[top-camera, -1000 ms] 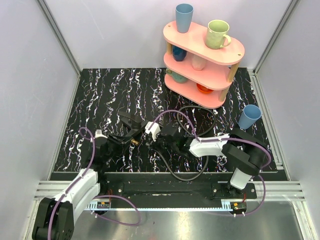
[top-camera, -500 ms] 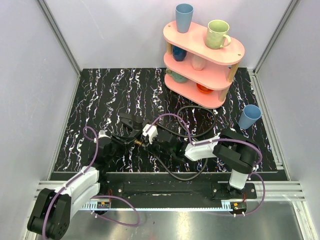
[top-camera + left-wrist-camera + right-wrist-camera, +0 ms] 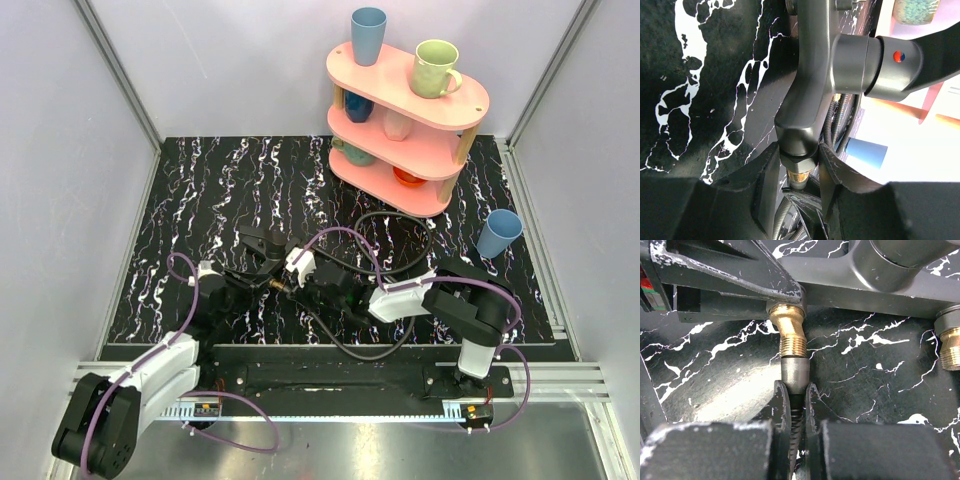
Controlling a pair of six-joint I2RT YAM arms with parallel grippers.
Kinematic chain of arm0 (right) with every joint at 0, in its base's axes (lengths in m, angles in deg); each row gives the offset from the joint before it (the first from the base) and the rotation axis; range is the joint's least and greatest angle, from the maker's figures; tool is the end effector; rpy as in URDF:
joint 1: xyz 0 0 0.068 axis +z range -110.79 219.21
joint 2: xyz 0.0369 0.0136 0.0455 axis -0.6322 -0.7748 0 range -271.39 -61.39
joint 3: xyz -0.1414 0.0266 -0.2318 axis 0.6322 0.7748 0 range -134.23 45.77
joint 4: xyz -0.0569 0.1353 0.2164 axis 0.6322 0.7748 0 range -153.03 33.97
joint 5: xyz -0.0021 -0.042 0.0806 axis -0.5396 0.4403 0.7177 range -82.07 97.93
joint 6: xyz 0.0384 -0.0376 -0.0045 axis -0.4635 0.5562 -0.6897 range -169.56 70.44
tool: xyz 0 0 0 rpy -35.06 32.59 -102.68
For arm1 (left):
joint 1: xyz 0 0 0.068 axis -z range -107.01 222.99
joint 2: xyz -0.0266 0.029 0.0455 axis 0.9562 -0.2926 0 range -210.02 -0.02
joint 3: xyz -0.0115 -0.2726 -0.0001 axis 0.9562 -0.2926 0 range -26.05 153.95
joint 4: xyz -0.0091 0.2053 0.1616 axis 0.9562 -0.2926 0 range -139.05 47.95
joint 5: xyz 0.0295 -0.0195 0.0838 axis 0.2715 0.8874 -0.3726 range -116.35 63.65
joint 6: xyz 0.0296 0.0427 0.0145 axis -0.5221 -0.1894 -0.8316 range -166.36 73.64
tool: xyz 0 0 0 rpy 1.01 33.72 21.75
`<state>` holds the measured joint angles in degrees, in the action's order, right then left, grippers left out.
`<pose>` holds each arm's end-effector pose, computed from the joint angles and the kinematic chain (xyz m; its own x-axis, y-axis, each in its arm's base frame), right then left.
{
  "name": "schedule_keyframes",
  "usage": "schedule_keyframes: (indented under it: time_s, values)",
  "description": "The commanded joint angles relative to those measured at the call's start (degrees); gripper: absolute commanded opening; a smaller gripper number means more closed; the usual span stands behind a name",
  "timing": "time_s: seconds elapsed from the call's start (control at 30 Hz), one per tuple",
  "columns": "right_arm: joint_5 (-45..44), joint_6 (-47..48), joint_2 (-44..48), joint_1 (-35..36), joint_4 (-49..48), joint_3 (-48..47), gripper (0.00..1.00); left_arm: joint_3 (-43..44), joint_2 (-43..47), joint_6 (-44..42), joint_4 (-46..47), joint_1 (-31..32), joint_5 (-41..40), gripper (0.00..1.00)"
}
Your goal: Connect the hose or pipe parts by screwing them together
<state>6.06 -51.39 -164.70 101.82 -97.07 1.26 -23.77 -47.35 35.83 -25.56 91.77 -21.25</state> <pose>0.1659 0.3178 0.1460 -0.2204 -0.3560 -0.9081 -0.8672 0.4976 0.0154 0.1436 -0.0522 0.1243 -0.4524 -0.8885 -0.0773 -0.3947 0.2772 -0.8760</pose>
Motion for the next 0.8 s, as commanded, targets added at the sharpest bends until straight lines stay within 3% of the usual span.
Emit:
schedule_keyframes:
  time_s: [0.0,0.23,0.77]
  values:
    - [0.8,-0.2,-0.2,0.5,-7.0,-0.1,0.0,0.8,-0.4,1.1,6.4,1.1,-0.1,0.0]
    - [1.3,-0.5,-0.4,0.4,-8.1,0.0,0.0,0.8,-1.0,1.1,6.8,1.4,-0.1,0.0]
    - [-3.0,4.7,0.2,0.4,0.5,-5.2,0.0,1.3,-1.0,-2.5,5.1,2.0,2.8,0.0]
